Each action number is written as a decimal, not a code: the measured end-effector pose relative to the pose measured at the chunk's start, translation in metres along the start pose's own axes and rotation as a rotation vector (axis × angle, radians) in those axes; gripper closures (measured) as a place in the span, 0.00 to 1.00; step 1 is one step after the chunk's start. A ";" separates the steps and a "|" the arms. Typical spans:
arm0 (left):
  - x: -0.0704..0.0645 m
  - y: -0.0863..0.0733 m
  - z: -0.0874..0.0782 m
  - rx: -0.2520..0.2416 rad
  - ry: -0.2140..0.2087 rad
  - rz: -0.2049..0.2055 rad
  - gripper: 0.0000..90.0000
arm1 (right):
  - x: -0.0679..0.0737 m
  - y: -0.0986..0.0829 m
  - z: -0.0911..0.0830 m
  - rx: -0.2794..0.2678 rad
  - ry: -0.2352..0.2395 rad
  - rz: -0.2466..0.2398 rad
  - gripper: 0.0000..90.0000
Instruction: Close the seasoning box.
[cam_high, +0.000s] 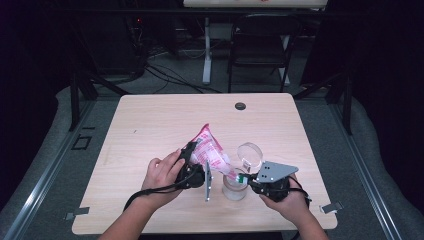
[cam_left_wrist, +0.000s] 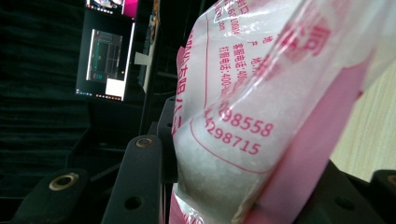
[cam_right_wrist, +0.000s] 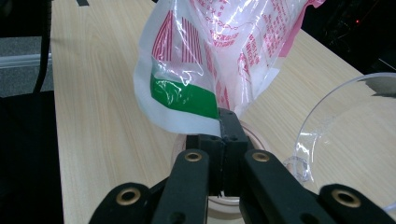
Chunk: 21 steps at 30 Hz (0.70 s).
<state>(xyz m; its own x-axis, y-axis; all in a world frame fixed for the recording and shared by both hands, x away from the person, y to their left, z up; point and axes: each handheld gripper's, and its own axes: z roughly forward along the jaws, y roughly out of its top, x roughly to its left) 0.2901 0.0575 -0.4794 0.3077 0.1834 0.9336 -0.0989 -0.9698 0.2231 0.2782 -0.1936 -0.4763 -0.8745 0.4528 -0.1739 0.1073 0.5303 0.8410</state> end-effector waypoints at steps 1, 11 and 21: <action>0.000 0.000 0.000 -0.001 0.001 -0.002 0.71 | 0.000 0.000 0.000 -0.001 -0.001 0.000 1.00; 0.001 0.001 0.000 -0.008 0.006 0.001 0.71 | -0.001 -0.001 -0.001 0.000 0.000 0.004 1.00; 0.002 0.002 0.000 -0.011 0.008 0.002 0.71 | -0.001 -0.001 -0.001 0.000 -0.002 0.003 1.00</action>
<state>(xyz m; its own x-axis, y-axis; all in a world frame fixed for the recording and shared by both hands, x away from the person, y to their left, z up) 0.2903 0.0555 -0.4767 0.3002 0.1827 0.9362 -0.1099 -0.9683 0.2243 0.2788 -0.1951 -0.4765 -0.8734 0.4556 -0.1722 0.1100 0.5289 0.8415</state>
